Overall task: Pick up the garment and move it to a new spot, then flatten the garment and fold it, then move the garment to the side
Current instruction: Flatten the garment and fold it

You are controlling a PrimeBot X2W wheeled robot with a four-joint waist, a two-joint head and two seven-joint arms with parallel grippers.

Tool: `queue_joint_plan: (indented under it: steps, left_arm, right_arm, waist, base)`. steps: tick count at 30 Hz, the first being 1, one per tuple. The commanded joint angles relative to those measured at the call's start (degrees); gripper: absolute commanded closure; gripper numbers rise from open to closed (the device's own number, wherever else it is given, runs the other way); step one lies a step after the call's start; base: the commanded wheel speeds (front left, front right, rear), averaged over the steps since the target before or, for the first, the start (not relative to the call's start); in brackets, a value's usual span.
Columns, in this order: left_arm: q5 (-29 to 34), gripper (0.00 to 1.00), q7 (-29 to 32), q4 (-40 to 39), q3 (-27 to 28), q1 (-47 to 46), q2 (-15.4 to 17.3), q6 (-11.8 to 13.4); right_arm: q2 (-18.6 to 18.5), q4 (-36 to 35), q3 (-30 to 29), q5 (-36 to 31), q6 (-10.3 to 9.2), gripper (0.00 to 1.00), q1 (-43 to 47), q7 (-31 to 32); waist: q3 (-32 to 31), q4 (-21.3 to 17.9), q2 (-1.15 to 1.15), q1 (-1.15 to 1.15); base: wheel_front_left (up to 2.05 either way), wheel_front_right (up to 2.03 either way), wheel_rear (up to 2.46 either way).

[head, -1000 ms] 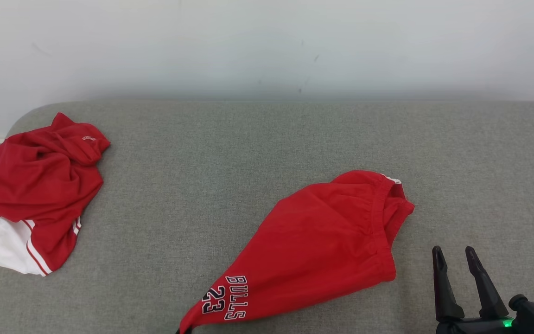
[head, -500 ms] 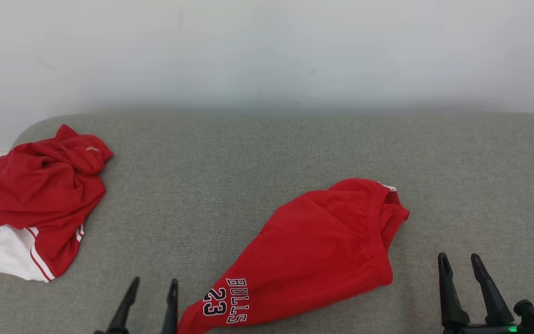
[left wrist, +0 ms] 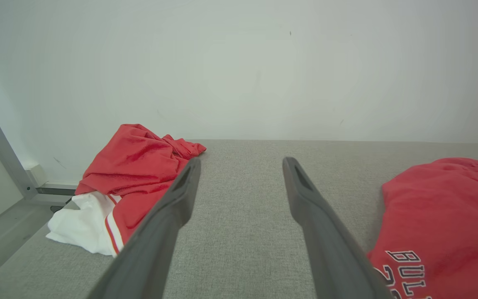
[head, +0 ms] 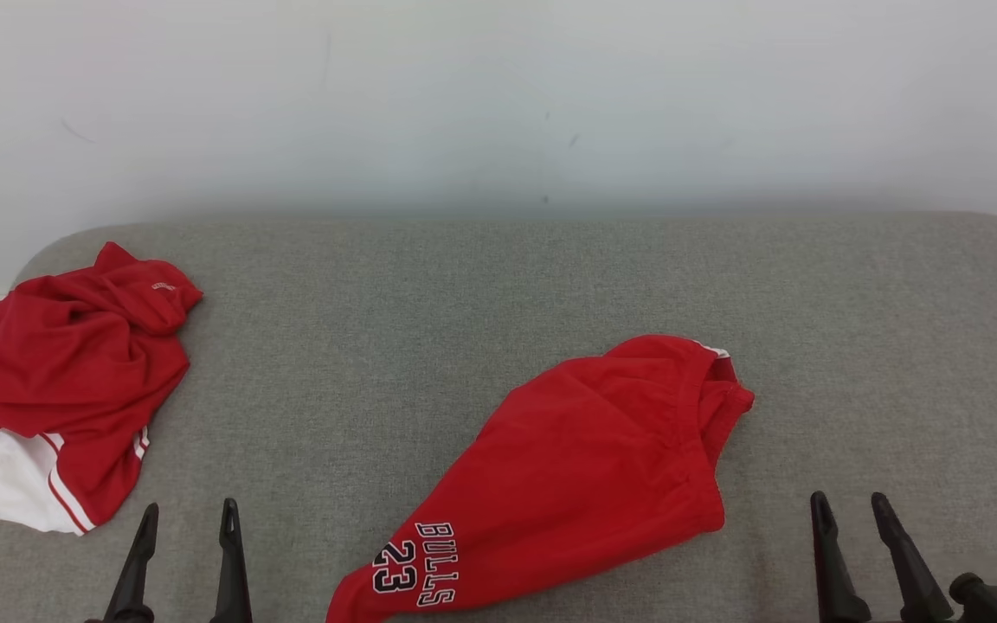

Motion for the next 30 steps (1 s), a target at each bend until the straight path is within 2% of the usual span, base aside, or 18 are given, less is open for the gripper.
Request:
queue_joint_plan:
  steps: [1,12,24,25,26,27,30]
  left_arm:
    - [0.7,0.0,-0.2,-0.3,0.4,0.6,-0.1,-0.3]
    - [2.5,0.0,-0.2,0.0,-0.6,-1.1,-2.1,-1.1]
    - [2.6,0.0,-0.2,0.6,-1.4,-2.0,-3.3,-1.3]
    - [2.6,0.0,-0.2,0.8,-1.4,-2.2,-3.4,-1.3]
    - [2.7,0.0,-0.2,0.9,-1.4,-2.3,-3.4,-1.3]
    - [2.7,0.0,-0.2,1.2,-1.3,-2.3,-3.4,-1.3]
    - [2.7,0.0,-0.2,1.5,-1.1,-2.3,-3.5,-1.3]
  right_arm:
    - [-0.3,0.2,0.4,0.0,-0.15,0.0,0.3,0.0]
    - [-5.6,7.6,9.5,1.4,-0.16,0.0,-9.7,3.6]
    - [-7.4,25.5,18.4,6.0,-0.16,0.0,-18.1,6.0]
    - [-7.5,26.6,19.2,6.4,-0.16,0.33,-18.5,5.9]
    - [-7.6,27.3,20.1,7.0,-0.16,0.82,-19.0,5.2]
    - [-7.8,27.9,20.8,7.6,-0.16,1.0,-19.3,4.7]
    - [-8.2,29.1,22.8,9.4,-0.16,1.0,-19.4,3.4]
  waist:
    - [0.0,0.0,0.0,0.0]
    - [1.4,1.3,0.0,0.0]
    - [3.1,4.7,0.0,0.0]
    - [3.1,4.7,0.0,0.0]
    - [3.1,4.7,0.0,0.0]
    - [3.1,4.6,0.0,0.0]
    - [2.7,4.2,0.0,0.0]
  base:
    - [0.0,0.0,0.0]
    - [0.0,0.0,0.0]
    - [0.0,0.0,0.0]
    - [0.0,0.0,0.0]
    - [0.0,0.0,0.0]
    - [0.0,0.0,0.0]
    - [0.0,0.0,0.0]
